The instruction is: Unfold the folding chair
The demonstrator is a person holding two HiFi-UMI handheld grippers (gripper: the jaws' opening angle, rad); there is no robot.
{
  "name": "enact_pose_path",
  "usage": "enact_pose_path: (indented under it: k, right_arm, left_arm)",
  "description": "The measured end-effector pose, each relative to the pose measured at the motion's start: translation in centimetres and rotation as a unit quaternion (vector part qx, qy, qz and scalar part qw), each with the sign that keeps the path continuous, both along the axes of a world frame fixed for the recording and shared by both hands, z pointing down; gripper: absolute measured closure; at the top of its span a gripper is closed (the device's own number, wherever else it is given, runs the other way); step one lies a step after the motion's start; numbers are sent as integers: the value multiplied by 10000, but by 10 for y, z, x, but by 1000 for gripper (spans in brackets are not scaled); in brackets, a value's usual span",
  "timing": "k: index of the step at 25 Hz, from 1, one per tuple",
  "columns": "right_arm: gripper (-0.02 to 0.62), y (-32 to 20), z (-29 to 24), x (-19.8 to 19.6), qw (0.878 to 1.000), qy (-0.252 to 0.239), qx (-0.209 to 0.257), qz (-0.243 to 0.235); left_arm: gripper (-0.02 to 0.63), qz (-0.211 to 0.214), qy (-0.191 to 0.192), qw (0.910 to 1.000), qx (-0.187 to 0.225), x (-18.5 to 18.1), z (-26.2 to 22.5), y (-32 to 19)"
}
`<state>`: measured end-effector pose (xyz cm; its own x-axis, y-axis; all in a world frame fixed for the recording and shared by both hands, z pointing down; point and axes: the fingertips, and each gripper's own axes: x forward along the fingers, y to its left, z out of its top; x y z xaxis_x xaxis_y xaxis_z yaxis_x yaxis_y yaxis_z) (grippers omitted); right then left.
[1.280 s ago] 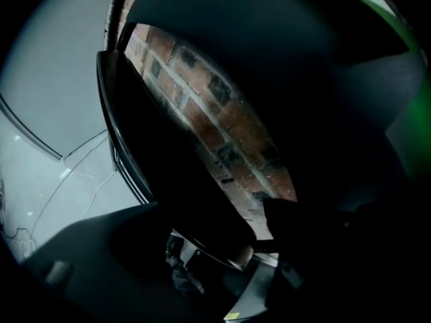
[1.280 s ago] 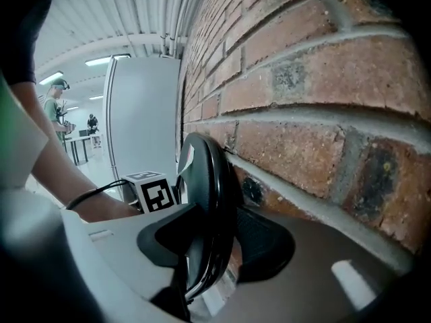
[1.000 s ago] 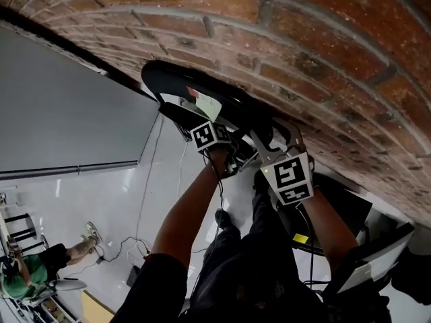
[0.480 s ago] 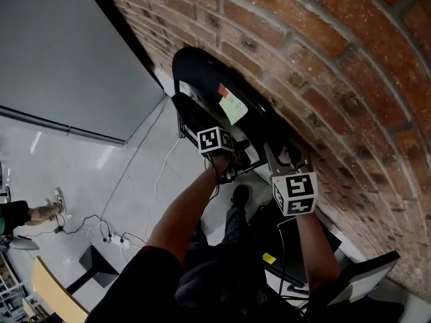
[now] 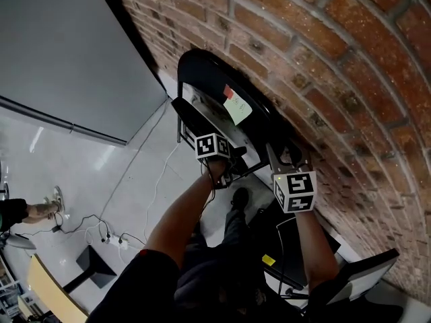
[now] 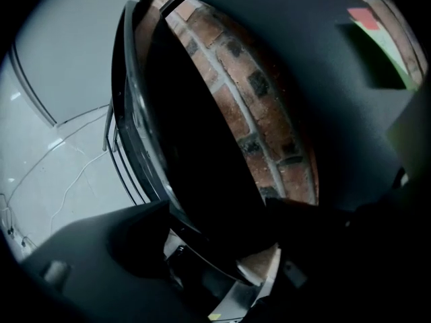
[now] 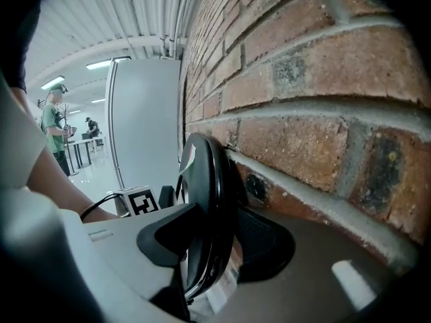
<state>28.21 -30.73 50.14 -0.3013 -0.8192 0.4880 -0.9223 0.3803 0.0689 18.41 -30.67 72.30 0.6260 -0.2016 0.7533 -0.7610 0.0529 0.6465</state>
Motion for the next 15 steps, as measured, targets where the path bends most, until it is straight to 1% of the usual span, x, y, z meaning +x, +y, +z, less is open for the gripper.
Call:
enact_pose_path:
  k: [4,8,10,13,15]
  right_arm:
    - [419,0,0,-1,10000,15,-16,-4]
    - [419,1,0,-1,10000,15,37,23]
    - [419,1,0,-1,10000,26,85,30]
    - [417,1,1,-1,9999,33,128,23]
    - [417,1,1,-2,9999,20,134,4]
  left_arm:
    - [146,62,-57,9999,128,-5,-1,0]
    - [146,163,-252,9995,44,-13,2,7]
    - [146,175,-197,9996,104,-12,0,5]
    - [139,158,-203,9996,-70,-15,1,12]
    - [138,172,-203,9996,-113,-17,2,14]
